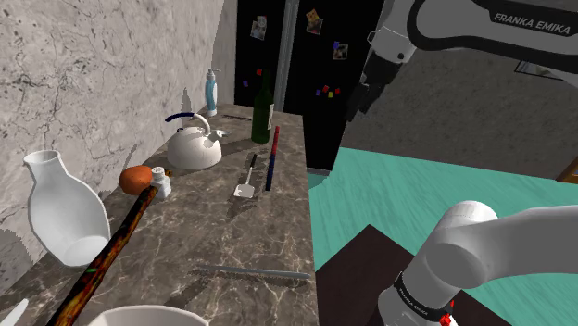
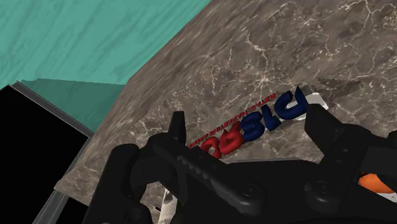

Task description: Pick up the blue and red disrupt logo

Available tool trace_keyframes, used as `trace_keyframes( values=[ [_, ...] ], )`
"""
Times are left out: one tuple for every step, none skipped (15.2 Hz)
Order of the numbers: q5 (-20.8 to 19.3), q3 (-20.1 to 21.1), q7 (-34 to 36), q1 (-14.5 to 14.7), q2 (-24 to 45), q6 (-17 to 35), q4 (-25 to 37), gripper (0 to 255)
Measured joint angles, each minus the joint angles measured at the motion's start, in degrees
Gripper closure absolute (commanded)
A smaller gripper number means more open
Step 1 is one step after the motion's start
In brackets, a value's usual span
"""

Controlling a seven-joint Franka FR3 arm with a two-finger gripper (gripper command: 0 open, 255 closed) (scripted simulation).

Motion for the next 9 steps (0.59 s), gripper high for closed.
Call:
trace_keyframes(
  values=[
    [0.0, 0.0, 0.0, 0.0, 0.0, 0.0, 0.0, 0],
    [0.17, 0.31, 0.68, -0.09, 1.11, 0.36, 0.49, 0],
    [0.31, 0.56, 1.53, -0.29, 2.55, 1.06, 0.79, 0],
    [0.44, 0.79, 2.45, -0.55, 4.76, 1.71, 1.86, 0],
    [0.69, 1.31, 3.75, -0.72, 7.02, 2.91, 2.31, 0],
    [0.89, 1.73, 5.01, -0.95, 9.17, 3.6, 3.2, 0],
    [1.05, 2.12, 6.26, -1.18, 11.47, 4.44, 4.11, 0],
    [1.18, 2.45, 7.45, -1.43, 13.66, 5.35, 4.79, 0],
    [1.33, 2.88, 8.78, -1.62, 16.08, 6.1, 5.91, 0]
  ],
)
